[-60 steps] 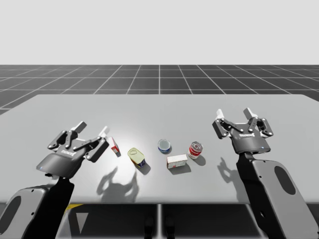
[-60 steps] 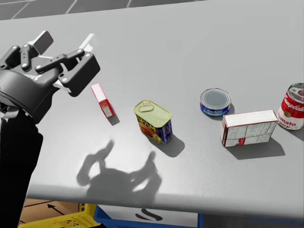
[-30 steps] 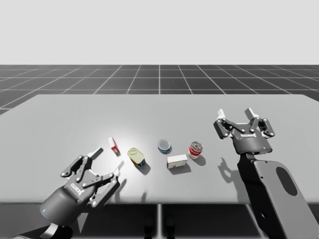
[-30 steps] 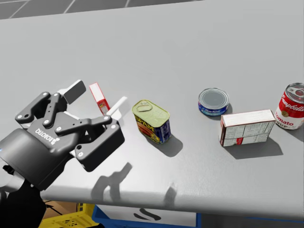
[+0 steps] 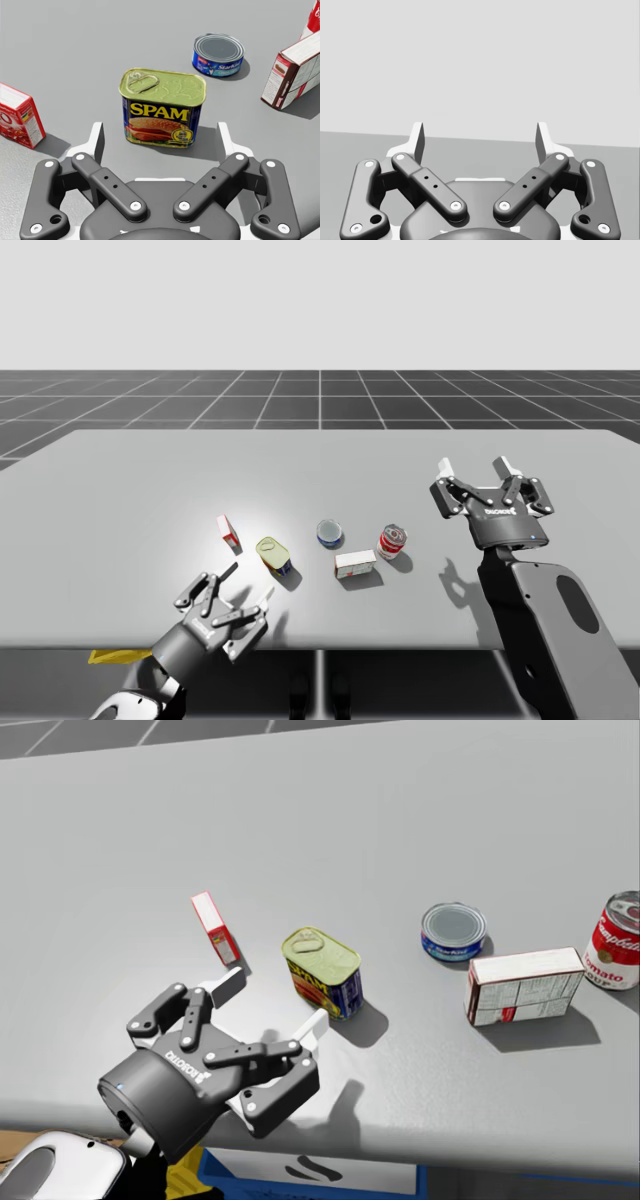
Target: Lift the meat can off the table.
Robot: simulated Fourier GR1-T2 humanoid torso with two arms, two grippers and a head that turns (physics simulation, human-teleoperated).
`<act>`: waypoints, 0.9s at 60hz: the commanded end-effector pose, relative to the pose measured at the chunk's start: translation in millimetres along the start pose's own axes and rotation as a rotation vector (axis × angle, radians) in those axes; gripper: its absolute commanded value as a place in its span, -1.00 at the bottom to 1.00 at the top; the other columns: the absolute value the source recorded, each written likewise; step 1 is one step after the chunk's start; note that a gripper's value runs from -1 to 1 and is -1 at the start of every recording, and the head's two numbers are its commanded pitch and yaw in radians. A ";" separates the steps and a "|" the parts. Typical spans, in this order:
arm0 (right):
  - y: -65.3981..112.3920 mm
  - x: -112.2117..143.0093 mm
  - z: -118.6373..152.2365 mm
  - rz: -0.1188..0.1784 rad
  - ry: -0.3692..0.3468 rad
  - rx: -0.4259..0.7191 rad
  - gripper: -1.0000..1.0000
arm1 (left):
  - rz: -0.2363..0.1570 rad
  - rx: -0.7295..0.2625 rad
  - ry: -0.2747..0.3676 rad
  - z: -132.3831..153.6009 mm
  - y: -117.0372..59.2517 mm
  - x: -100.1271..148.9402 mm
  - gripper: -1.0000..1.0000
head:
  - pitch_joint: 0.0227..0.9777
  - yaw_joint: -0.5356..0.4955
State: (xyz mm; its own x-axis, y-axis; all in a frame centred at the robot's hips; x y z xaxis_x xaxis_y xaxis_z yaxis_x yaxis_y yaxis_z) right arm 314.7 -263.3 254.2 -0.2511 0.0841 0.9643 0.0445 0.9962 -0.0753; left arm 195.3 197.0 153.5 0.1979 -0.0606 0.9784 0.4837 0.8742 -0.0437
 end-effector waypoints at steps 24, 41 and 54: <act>-2.2 0.7 -0.1 -0.002 -0.004 -0.009 -1.00 | -0.010 0.029 0.050 -56.1 1.7 -4.8 -1.00 | 0.81 0.39; -3.7 1.8 -0.1 -0.006 -0.007 -0.013 -1.00 | 0.008 0.035 0.083 -75.5 0.5 -7.6 -1.00 | 0.81 0.39; -4.5 2.9 -0.4 -0.010 -0.009 -0.013 -1.00 | 0.014 0.028 0.111 -76.4 -1.1 -16.6 0.99 | 0.78 0.40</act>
State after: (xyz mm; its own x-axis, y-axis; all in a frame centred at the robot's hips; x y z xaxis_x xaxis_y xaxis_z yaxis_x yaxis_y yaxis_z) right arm 314.0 -266.9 256.6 -0.2586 0.0768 0.9629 0.0550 0.9964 -0.0646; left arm 256.9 159.1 132.0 0.2694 -0.0844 0.9593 0.4494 0.8920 -0.0478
